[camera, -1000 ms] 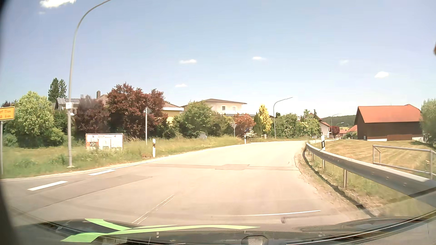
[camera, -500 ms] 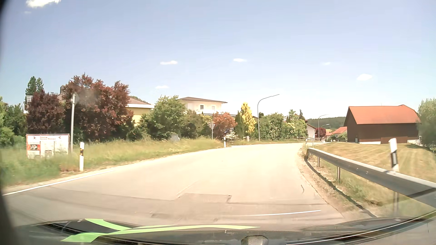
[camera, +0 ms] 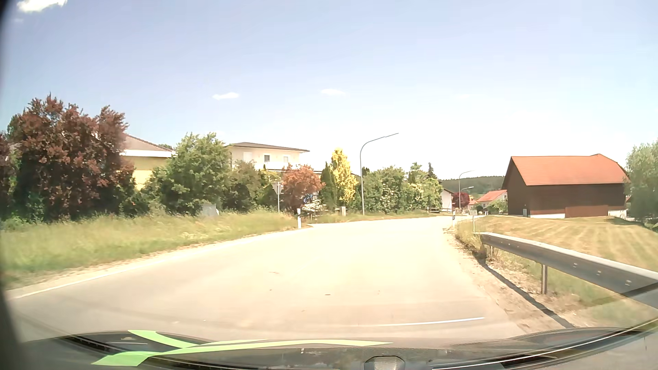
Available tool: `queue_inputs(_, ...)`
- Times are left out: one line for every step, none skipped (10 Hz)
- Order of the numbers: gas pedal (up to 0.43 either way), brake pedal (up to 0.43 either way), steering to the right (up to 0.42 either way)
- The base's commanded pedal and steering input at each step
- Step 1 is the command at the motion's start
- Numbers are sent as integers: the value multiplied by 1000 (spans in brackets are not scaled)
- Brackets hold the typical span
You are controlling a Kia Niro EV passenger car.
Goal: Follow the waypoints while adhering to traffic rules and regulations
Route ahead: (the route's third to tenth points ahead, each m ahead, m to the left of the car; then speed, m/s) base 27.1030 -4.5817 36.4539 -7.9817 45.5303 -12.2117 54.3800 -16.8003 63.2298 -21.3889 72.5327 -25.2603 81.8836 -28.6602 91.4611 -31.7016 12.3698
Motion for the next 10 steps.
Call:
queue_inputs(157,0,53)
queue_inputs(157,0,52)
queue_inputs(157,0,50)
queue_inputs(169,0,50)
queue_inputs(169,0,49)
queue_inputs(169,0,48)
queue_inputs(169,0,48)
queue_inputs(169,0,48)
queue_inputs(169,0,48)
queue_inputs(169,0,48)
